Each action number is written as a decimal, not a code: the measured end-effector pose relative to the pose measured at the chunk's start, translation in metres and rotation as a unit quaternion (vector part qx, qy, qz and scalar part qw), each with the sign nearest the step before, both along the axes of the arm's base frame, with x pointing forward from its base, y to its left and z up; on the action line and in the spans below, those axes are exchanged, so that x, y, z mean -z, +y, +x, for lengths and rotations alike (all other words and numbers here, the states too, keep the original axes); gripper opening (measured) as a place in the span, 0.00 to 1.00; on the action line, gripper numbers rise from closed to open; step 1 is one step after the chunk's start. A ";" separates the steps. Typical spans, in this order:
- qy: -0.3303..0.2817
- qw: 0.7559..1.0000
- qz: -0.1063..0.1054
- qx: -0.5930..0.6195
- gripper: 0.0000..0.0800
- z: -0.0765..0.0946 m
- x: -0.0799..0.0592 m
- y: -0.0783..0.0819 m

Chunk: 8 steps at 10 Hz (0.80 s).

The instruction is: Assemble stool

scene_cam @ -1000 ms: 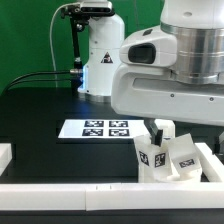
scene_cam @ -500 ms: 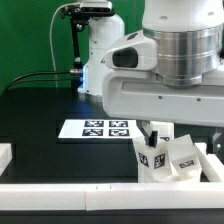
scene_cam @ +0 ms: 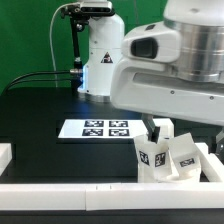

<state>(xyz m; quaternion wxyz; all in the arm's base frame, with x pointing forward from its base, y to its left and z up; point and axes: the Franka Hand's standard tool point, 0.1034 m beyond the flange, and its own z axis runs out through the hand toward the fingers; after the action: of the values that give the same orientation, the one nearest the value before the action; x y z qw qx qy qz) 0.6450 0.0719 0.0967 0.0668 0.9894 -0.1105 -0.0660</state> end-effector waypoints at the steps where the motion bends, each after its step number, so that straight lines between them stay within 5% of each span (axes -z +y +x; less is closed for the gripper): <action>1: 0.004 1.000 0.004 0.005 0.81 -0.002 0.001 0.001; 5: 0.043 0.998 0.039 -0.029 0.81 0.005 -0.022 -0.021; 8: 0.130 0.991 0.039 -0.012 0.81 -0.006 -0.019 -0.032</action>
Offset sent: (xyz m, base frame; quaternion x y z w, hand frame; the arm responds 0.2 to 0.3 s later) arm 0.0230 0.0082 0.0278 0.1140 -0.0729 -0.1024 0.9855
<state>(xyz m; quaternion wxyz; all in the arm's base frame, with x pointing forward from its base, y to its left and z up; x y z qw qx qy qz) 0.6388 0.0402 0.1153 0.0424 0.9755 -0.0864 -0.1981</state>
